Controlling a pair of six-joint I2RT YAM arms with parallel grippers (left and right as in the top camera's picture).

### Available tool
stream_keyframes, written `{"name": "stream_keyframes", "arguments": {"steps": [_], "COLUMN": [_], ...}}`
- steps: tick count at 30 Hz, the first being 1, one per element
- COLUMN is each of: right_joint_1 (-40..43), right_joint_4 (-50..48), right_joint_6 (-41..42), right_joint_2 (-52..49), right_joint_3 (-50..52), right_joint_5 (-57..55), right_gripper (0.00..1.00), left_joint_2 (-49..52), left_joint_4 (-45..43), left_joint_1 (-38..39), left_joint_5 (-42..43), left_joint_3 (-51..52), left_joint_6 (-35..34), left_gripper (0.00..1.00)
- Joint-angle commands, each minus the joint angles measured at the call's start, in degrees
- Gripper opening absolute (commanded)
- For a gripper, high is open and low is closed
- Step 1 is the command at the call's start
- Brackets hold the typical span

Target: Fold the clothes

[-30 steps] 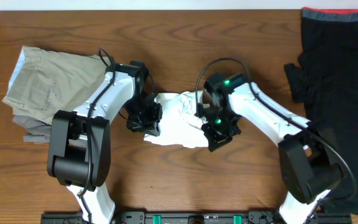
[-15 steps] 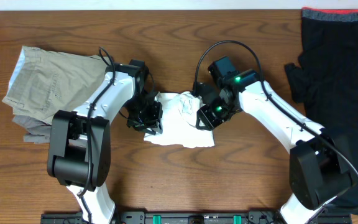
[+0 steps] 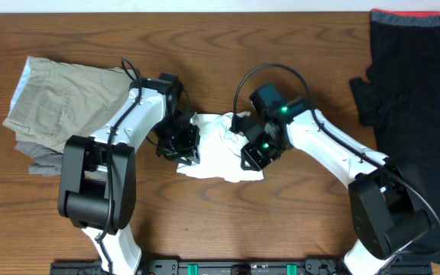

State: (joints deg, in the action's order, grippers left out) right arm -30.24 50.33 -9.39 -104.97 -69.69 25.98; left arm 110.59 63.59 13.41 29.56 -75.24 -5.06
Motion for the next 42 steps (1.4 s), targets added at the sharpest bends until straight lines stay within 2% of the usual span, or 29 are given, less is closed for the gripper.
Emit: {"name": "stream_keyframes", "arguments": {"steps": [1, 3, 8, 13, 19, 24, 28, 29, 30, 33, 34, 38, 42], "right_joint_1": [-0.5, -0.5, -0.5, -0.5, -0.6, -0.6, -0.6, -0.6, -0.6, -0.6, -0.6, -0.6, -0.6], "right_joint_4": [0.6, 0.9, 2.8, 8.3, 7.8, 6.9, 6.9, 6.9, 6.9, 7.2, 7.5, 9.3, 9.7], "right_joint_6": [-0.6, -0.5, -0.5, -0.5, -0.6, -0.6, -0.6, -0.6, -0.6, -0.6, -0.8, -1.7, -0.3], "right_joint_2": [-0.2, 0.3, 3.4, 4.9, 4.9, 4.9, 4.9, 4.9, 4.9, 4.9, 4.9, 4.9, 4.9], "right_joint_3": [1.2, 1.1, 1.1, 1.2, 1.5, 1.6, 1.6, 1.6, 1.6, 1.6, 1.6, 2.0, 5.3], "right_joint_5": [1.4, 1.4, 0.6, -3.5, -3.5, -3.5, -3.5, -3.5, -3.5, -3.5, -3.5, -3.8, -7.2], "right_gripper": [0.14, 0.08, 0.02, 0.01, 0.01, 0.01, 0.01, 0.01, 0.01, 0.01, 0.01, 0.01, 0.01], "left_joint_2": [0.7, 0.7, 0.7, 0.7, 0.7, 0.7, 0.7, 0.7, 0.7, 0.7, 0.7, 0.7, 0.7], "left_joint_4": [0.2, 0.2, 0.2, 1.2, 2.5, 1.8, -2.8, -4.2, -5.7, -9.2, -10.0, -10.7, -10.3], "left_joint_1": [0.1, 0.1, 0.1, 0.1, 0.1, 0.1, 0.1, 0.1, 0.1, 0.1, 0.0, -0.3, -2.0], "left_joint_5": [-0.7, -0.7, -0.7, -0.7, -0.9, -3.7, -3.7, -3.7, -3.7, -3.7, -3.7, -4.1, -8.2], "left_joint_3": [0.1, 0.1, 0.1, 0.1, 0.1, 0.9, 4.8, 5.9, 7.2, 9.9, 10.5, 11.4, 11.4], "left_joint_6": [0.6, 0.6, 0.6, 0.6, 2.1, 2.0, 2.0, 2.0, 2.0, 2.0, 2.0, 1.0, -2.5], "left_gripper": [0.24, 0.24, 0.24, 0.24, 0.42, 0.47, 0.47, 0.46, 0.41, 0.19, 0.06, 0.06, 0.06]}}
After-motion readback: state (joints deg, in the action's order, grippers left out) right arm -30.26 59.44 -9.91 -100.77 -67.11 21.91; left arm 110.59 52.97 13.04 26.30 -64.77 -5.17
